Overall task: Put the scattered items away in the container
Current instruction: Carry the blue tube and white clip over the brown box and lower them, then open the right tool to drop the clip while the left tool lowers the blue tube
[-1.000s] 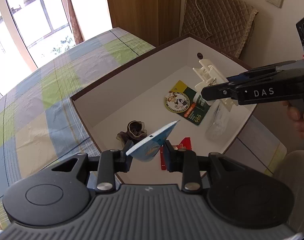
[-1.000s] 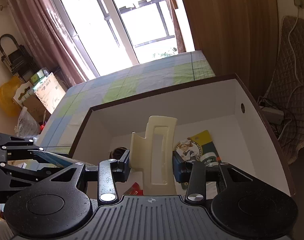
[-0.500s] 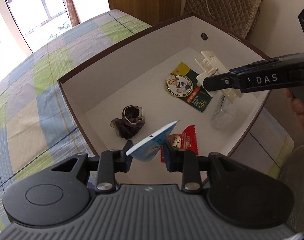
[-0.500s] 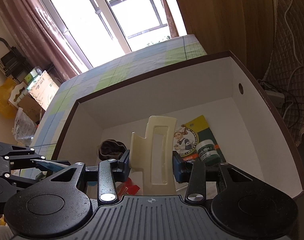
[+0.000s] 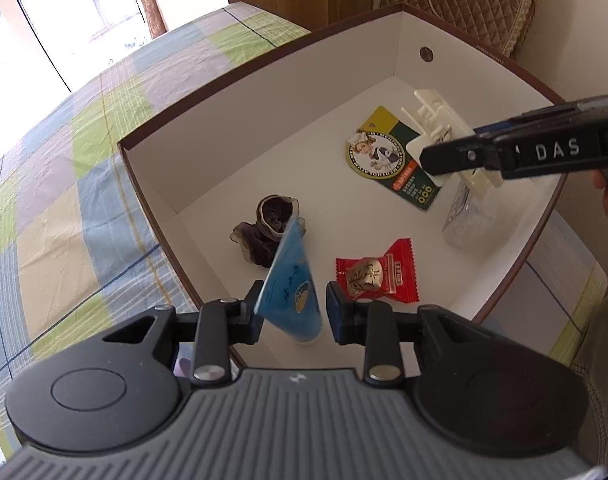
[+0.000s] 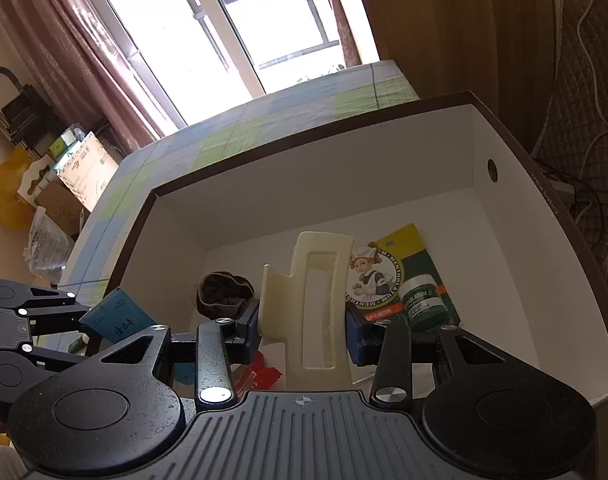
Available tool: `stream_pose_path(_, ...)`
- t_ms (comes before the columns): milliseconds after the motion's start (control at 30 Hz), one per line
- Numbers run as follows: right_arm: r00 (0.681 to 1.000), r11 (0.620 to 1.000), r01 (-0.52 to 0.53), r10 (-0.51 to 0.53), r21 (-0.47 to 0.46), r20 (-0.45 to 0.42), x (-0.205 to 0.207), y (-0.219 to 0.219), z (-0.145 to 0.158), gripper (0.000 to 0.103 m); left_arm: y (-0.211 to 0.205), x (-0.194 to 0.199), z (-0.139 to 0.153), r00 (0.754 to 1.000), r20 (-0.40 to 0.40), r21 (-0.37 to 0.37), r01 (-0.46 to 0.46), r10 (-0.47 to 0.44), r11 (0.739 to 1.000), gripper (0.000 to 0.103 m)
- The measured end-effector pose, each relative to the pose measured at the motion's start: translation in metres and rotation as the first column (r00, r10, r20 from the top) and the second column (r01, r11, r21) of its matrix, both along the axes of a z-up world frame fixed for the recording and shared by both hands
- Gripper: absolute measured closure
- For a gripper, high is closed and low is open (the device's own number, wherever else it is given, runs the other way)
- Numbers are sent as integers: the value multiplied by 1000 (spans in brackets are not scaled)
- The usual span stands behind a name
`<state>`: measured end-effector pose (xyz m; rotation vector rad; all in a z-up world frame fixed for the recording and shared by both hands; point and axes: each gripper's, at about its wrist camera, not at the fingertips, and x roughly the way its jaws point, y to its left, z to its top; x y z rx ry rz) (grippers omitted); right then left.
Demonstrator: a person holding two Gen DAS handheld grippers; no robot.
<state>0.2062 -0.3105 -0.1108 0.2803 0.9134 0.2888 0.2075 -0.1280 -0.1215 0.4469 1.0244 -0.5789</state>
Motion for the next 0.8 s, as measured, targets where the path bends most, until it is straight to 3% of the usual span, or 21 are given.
stream_pose_path(700,997,996,-81,81,-38,11,17,25,-5,58,11,2,24,998,51,-44,-19,22,999,75)
stream_pose_path(767,996,996,-85,86,-42,29,17,27,-4,37,11,1,26,998,56,-48,-19,22,999,75)
stream_pose_path(800,996,996,-78,80,-49,44,15,28,-3,19,11,0,27,998,56,-52,-19,22,998,75)
